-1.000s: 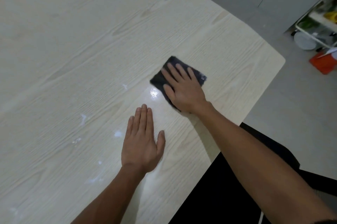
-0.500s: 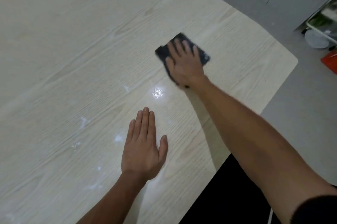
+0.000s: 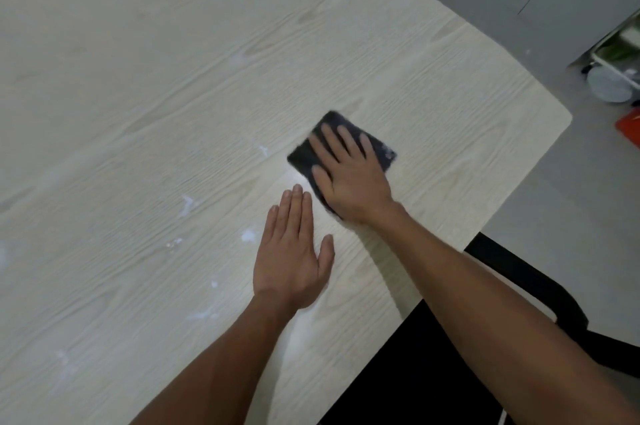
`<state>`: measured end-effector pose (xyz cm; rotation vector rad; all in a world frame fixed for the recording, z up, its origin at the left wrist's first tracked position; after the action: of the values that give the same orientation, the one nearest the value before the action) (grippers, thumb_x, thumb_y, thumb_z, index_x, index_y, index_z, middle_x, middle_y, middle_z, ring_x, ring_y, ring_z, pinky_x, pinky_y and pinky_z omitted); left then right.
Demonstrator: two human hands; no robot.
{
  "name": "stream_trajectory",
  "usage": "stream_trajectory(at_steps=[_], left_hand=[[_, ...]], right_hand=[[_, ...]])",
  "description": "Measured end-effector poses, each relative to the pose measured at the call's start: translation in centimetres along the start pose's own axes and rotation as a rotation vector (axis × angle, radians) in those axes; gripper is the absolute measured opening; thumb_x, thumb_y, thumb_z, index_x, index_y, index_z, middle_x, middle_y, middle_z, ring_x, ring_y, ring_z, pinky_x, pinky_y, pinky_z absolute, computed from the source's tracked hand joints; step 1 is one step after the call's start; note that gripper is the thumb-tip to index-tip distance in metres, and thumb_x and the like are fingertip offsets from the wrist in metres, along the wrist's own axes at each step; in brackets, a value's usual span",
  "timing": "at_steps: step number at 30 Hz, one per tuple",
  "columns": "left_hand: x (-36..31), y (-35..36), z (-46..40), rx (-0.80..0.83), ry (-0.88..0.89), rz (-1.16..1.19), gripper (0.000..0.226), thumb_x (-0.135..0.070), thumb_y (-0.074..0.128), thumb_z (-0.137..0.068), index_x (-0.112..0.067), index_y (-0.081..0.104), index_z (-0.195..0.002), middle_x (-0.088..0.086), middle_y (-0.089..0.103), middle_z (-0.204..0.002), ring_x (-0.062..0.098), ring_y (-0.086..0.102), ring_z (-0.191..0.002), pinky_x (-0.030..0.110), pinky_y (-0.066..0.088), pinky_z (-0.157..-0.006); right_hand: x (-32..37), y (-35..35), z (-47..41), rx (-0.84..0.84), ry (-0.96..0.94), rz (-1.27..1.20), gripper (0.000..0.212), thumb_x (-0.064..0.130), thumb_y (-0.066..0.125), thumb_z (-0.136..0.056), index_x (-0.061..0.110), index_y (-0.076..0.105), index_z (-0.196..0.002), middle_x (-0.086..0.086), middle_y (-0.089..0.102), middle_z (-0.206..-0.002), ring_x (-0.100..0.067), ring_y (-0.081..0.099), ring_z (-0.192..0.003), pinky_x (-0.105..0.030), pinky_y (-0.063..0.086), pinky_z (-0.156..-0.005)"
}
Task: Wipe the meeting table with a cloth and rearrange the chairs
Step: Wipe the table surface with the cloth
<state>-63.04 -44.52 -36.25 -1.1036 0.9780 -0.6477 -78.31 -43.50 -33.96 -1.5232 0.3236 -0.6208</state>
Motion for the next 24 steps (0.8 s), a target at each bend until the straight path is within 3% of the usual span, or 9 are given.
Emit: stream_trajectory(at_steps=[2,5,7,9,12,15,17,21,24], left_hand=[[0.0,0.0,-0.2,0.000,-0.001,0.018,0.079,-0.053,0.015,-0.106,-0.007,-0.008,-0.165,0.009,-0.018,-0.174,0.017,-0.021,-0.160,0.041,-0.006,-0.132],[-0.1,0.1,-0.4,0.019,0.015,0.041,0.079,-0.054,0.015,-0.106,-0.007,-0.010,-0.165,0.009,-0.020,-0.173,0.017,-0.023,-0.159,0.041,-0.005,-0.132],[0.5,-0.4,-0.1,0.017,0.007,0.055,0.080,-0.055,0.019,-0.107,-0.007,-0.010,-0.165,0.008,-0.020,-0.173,0.016,-0.024,-0.159,0.041,-0.006,-0.132],[1.9,-1.3,1.0,-0.008,-0.041,0.048,0.085,-0.060,0.021,-0.106,-0.008,-0.010,-0.165,0.007,-0.019,-0.173,0.016,-0.023,-0.159,0.040,-0.009,-0.132],[5.1,-2.1,3.5,-0.017,-0.141,-0.008,0.093,-0.070,0.018,-0.102,-0.010,-0.014,-0.165,0.007,-0.022,-0.173,0.018,-0.026,-0.159,0.042,-0.010,-0.131],[7.8,-2.4,5.4,-0.015,-0.220,-0.032,0.101,-0.078,0.018,-0.099,-0.010,-0.015,-0.165,0.006,-0.023,-0.173,0.018,-0.027,-0.159,0.042,-0.010,-0.131],[8.6,-2.5,6.1,-0.025,-0.232,-0.019,0.104,-0.081,0.021,-0.097,-0.009,-0.013,-0.165,0.007,-0.020,-0.174,0.018,-0.025,-0.159,0.040,-0.010,-0.131],[8.8,-2.7,6.2,-0.053,-0.216,0.021,0.106,-0.081,0.026,-0.097,-0.008,-0.008,-0.166,0.006,-0.017,-0.175,0.017,-0.022,-0.160,0.040,-0.008,-0.132],[8.9,-2.5,6.1,-0.059,-0.226,-0.006,0.106,-0.081,0.025,-0.096,-0.008,-0.007,-0.166,0.007,-0.016,-0.175,0.018,-0.022,-0.160,0.040,-0.008,-0.132]], right_hand=[[-2.1,-0.3,4.4,0.004,-0.028,0.017,0.062,0.052,0.021,-0.110,0.029,0.024,-0.167,0.001,0.019,-0.174,-0.024,0.015,-0.161,-0.049,0.005,-0.130],[-9.1,-1.9,3.9,0.003,0.278,0.001,0.065,0.053,0.015,-0.109,0.028,0.014,-0.169,0.000,0.010,-0.176,-0.024,0.007,-0.162,-0.051,-0.001,-0.130],[-9.3,-2.4,0.1,-0.023,0.430,-0.046,0.065,0.050,0.014,-0.110,0.024,0.006,-0.169,-0.002,0.003,-0.177,-0.026,0.000,-0.163,-0.054,-0.005,-0.129],[-5.1,-1.6,-4.2,-0.004,0.377,-0.064,0.064,0.048,0.014,-0.111,0.022,0.003,-0.169,-0.003,-0.001,-0.177,-0.027,-0.003,-0.163,-0.055,-0.008,-0.129],[3.4,-0.1,-6.4,0.036,0.116,-0.045,0.063,0.047,0.017,-0.111,0.024,0.010,-0.169,-0.002,0.006,-0.177,-0.026,0.002,-0.163,-0.052,-0.006,-0.130],[8.0,1.0,-2.2,0.069,-0.189,0.022,0.061,0.049,0.018,-0.109,0.029,0.020,-0.167,0.001,0.016,-0.175,-0.024,0.012,-0.162,-0.048,0.000,-0.130],[6.6,1.3,1.3,0.087,-0.295,0.058,0.060,0.050,0.019,-0.109,0.033,0.023,-0.167,0.005,0.017,-0.174,-0.020,0.012,-0.162,-0.047,0.004,-0.131],[1.4,-0.6,-2.0,0.049,-0.025,0.027,0.062,0.051,0.016,-0.108,0.034,0.016,-0.168,0.005,0.011,-0.176,-0.021,0.007,-0.163,-0.048,-0.001,-0.131],[6.1,0.0,-6.2,0.043,0.047,-0.027,0.063,0.048,0.017,-0.109,0.028,0.014,-0.169,0.002,0.008,-0.176,-0.025,0.005,-0.163,-0.051,-0.004,-0.130]])
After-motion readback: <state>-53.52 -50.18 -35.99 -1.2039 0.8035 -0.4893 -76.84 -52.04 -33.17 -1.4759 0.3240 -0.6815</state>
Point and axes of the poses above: each hand's wrist, its own z-axis away from the middle knuckle, its own y-axis out of the palm, x = y × z, the point moved 10 cm from there along -z, towards the middle knuckle
